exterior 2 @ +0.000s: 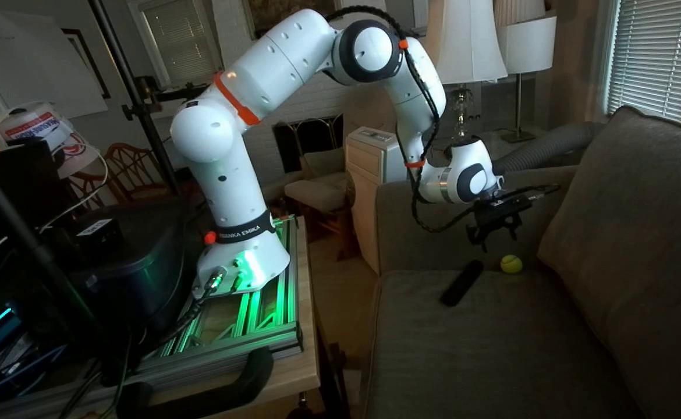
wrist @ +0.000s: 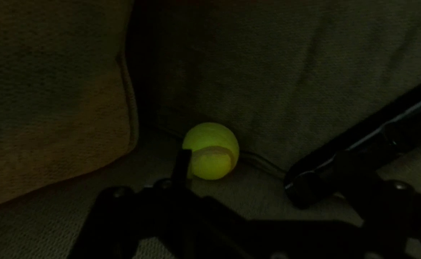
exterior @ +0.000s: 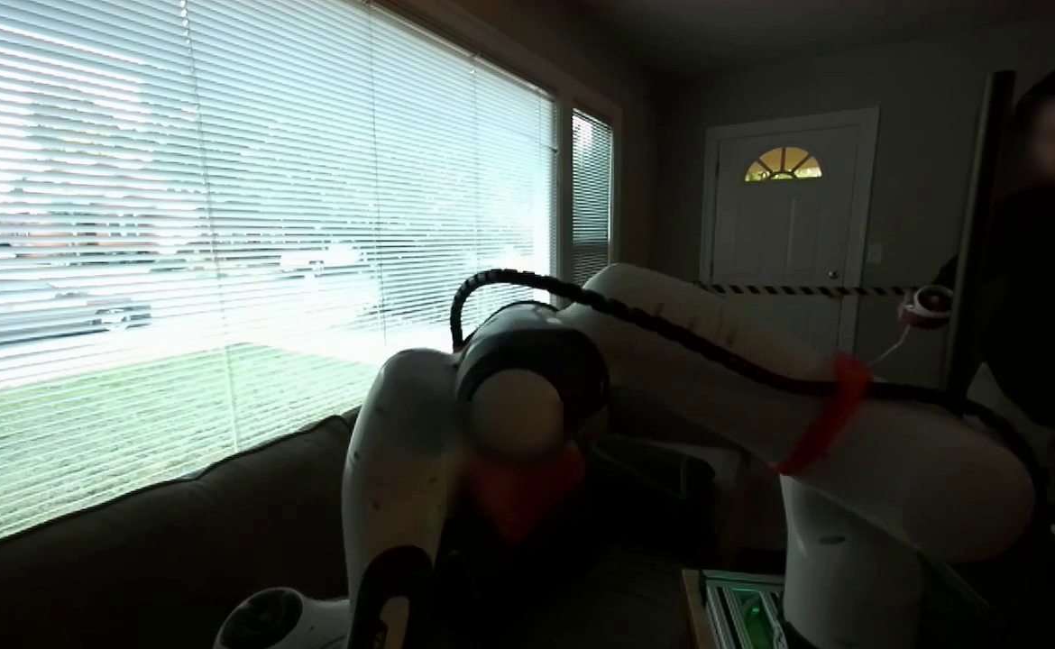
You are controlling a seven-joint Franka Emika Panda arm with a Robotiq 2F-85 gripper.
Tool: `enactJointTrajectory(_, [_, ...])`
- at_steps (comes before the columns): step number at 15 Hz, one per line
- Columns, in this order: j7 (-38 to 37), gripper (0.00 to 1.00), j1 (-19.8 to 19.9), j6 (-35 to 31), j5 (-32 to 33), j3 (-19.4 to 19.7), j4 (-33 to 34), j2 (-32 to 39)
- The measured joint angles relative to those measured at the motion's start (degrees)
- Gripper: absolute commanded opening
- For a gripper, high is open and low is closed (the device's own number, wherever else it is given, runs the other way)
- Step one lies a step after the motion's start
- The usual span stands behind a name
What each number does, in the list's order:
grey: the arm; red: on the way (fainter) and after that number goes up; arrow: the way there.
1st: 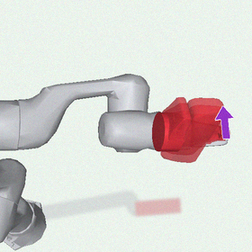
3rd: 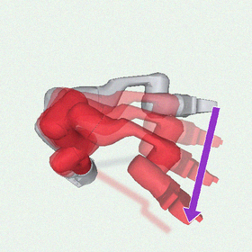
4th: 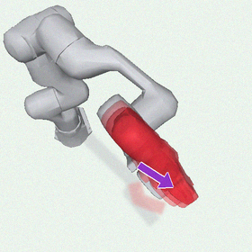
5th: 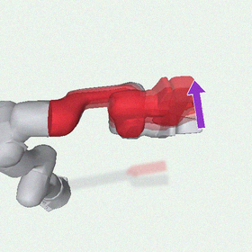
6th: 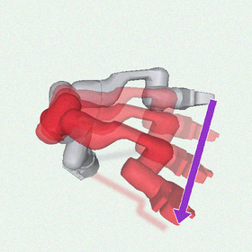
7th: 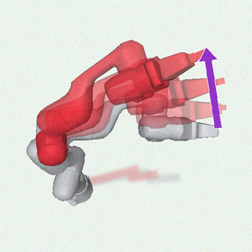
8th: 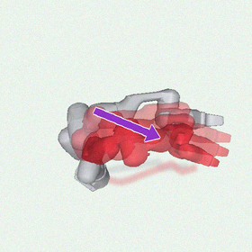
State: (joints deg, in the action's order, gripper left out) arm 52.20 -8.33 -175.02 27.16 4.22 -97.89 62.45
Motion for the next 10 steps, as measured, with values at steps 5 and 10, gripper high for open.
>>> enactJointTrajectory(5, [-7.8,1.00,-12.3,-10.3,0.6,15.2,7.4,9.6])
enactJointTrajectory(10, [-14.8,1.00,-14.5,-9.3,0.4,17.5,14.5,17.9])
